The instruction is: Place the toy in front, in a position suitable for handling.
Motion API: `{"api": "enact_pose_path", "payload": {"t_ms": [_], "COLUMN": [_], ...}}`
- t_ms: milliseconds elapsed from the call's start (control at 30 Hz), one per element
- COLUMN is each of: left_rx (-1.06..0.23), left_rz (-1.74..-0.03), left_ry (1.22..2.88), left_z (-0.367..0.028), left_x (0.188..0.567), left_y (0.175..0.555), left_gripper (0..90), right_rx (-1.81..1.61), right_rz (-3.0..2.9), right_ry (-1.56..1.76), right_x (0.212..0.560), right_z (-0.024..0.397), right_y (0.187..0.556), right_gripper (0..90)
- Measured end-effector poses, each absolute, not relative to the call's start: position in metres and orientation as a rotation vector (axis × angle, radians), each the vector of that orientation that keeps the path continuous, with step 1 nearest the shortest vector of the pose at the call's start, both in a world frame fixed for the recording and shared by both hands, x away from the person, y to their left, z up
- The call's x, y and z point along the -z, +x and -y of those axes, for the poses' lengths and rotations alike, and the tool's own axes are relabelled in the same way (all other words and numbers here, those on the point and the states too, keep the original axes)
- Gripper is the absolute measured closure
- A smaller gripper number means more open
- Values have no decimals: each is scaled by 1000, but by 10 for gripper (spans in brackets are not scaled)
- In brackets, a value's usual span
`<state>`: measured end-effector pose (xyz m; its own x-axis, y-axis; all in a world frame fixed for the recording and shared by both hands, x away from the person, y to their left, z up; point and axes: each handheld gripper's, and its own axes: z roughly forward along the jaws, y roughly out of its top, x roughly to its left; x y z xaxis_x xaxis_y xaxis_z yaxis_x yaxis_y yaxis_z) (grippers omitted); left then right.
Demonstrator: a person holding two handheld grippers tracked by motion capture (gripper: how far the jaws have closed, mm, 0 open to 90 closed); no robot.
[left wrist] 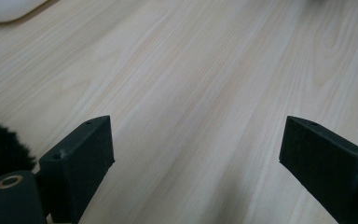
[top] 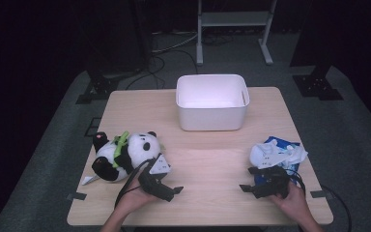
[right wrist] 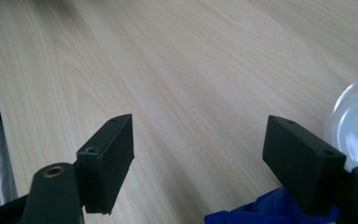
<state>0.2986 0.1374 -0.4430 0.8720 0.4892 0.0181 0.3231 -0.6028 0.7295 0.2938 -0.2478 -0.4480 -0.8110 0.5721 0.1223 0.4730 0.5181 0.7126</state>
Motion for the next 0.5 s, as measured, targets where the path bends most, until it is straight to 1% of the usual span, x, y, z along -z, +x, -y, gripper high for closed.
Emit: {"api": "enact_pose_path", "payload": {"t_ms": [367,500], "left_rx": [-299,-334], "left_rz": [-530,-521], "left_ry": [2265,2279], "left_z": [-139,-151], "left_x": [416,397], "left_y": [301,305], "left_gripper": [88,89], "right_rx": [-1185,-1175], "right_rz": [-2620,-2621], "right_ry": [917,906], "right_x": [447,446], "right_z": [248,246], "right_y": [295,295], "right_gripper": [235,235]}}
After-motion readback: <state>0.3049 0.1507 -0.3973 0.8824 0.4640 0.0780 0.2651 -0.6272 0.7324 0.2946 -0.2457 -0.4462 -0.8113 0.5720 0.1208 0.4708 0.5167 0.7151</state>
